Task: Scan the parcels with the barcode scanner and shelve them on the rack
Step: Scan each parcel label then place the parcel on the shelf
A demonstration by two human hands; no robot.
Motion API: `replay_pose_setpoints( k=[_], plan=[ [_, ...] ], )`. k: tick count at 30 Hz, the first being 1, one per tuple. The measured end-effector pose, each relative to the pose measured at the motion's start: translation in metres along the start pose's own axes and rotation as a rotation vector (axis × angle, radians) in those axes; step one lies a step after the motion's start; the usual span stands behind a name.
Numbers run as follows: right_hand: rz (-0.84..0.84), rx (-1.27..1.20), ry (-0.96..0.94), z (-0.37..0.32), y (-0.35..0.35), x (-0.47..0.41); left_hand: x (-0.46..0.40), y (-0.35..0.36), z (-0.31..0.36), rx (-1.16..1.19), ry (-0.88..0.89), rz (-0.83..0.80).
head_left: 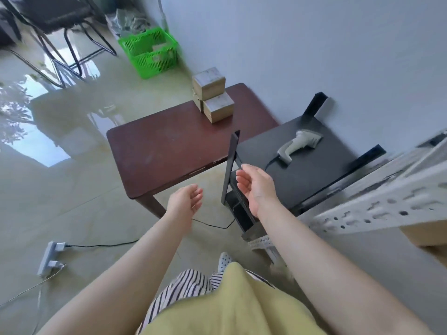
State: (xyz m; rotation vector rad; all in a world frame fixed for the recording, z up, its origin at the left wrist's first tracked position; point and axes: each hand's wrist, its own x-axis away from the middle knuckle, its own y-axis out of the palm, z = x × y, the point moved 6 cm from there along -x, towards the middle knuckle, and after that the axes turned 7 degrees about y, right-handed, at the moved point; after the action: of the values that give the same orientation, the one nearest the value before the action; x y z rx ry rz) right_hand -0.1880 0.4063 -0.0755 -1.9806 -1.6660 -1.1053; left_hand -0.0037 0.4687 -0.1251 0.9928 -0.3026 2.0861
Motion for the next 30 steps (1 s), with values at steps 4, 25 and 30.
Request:
replay_pose_setpoints(
  k=[4, 25, 30],
  plan=[
    [0.004, -0.065, -0.052, -0.044, 0.026, -0.029, -0.027, 0.027, 0.023, 0.038, -0.003, -0.006],
    [0.272, -0.163, -0.05, -0.162, 0.121, -0.199, -0.226, 0.098, 0.194, -0.134, -0.05, -0.11],
    [0.233, 0.002, 0.011, -0.183, 0.15, -0.258, -0.268, 0.13, 0.229, -0.201, -0.007, -0.14]
  ],
)
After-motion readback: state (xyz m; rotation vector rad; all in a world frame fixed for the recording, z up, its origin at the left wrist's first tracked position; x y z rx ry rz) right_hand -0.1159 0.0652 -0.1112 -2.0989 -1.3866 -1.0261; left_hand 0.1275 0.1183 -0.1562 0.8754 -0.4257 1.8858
